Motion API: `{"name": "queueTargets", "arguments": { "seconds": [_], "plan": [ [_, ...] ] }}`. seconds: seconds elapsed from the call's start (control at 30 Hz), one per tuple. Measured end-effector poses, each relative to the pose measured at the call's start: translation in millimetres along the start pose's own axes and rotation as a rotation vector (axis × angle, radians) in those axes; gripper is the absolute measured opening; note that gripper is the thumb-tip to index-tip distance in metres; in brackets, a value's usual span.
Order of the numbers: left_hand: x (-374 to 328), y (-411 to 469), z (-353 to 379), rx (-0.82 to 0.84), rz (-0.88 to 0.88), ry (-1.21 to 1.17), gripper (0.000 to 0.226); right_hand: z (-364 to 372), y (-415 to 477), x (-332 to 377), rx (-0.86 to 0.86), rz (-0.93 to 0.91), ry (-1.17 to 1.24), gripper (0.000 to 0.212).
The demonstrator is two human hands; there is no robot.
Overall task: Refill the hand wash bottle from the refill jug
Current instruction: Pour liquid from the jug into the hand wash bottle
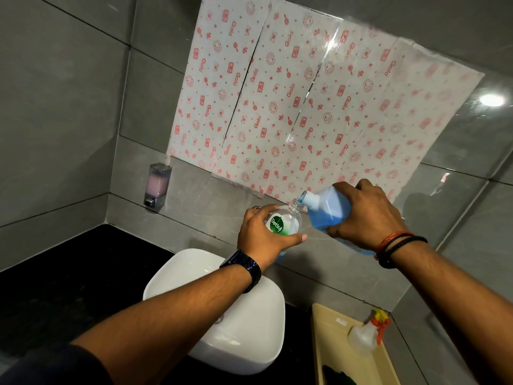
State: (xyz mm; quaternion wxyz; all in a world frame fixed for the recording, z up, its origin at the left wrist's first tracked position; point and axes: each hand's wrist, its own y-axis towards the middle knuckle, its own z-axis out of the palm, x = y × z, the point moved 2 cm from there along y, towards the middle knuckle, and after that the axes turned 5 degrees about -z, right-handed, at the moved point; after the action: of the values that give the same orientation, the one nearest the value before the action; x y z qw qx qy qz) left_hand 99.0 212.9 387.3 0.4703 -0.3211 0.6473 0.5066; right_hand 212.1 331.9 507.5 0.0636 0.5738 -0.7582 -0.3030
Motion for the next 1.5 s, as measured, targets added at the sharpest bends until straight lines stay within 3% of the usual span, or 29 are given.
{"name": "queueTargets", "arguments": {
  "seconds": [1.5],
  "plan": [
    [-5.8, -2.0, -2.7, -0.006, 0.016, 0.023, 0.073, -11.1, -1.7, 5.0, 0.017, -0.006, 0.000, 0.078]
  ]
}}
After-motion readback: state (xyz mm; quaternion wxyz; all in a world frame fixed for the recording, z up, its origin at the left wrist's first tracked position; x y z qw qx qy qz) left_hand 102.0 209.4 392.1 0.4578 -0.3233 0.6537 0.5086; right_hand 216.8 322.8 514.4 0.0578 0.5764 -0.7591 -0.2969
